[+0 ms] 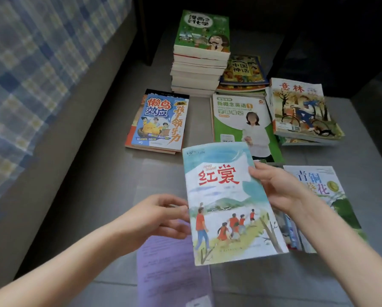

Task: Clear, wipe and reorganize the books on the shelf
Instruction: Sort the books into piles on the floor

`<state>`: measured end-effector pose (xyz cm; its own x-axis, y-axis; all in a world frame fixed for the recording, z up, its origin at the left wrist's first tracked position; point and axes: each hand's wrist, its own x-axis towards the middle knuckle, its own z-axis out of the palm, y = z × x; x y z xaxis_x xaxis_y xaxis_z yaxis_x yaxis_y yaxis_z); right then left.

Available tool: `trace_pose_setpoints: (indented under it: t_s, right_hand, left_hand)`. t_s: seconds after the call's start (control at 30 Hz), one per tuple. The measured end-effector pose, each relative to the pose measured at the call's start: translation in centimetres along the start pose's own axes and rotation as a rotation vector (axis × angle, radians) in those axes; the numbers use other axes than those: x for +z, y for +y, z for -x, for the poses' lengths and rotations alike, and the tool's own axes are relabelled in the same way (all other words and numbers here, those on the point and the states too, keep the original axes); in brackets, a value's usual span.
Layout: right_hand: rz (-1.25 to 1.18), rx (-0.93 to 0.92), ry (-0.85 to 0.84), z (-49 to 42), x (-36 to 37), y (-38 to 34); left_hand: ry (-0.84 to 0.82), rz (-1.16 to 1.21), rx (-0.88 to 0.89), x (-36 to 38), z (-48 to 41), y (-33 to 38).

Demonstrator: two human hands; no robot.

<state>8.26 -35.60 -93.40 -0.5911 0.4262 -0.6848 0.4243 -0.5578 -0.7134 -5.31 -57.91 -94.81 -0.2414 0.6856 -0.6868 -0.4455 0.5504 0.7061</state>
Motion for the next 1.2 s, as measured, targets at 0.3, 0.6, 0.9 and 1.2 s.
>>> trace_pose_setpoints:
  t_s: [0.3,0.6,0.9,1.2]
  right_hand:
    - [-0.096,-0.118,0.562,2.2,-15.5,-1.5]
    - [1.286,-0.323,0.907,-1.9,-9.9,1.3]
    - [1.613,-0.244,-0.129,0.4,8.8,11.4]
    - [1.317,-0.082,-0.158,4.3,11.5,12.0]
  left_hand:
    - [0.31,-0.207,-0.126,-2.1,-2.0,-0.6]
    - [0.551,-0.505,-0.279,-4.7,-2.2,-5.6]
    - [0.34,-0.245,-0.383,-2.1,-0.8,-9.1]
    - [0.228,-0.588,-0.178,0.6,1.1,-3.0]
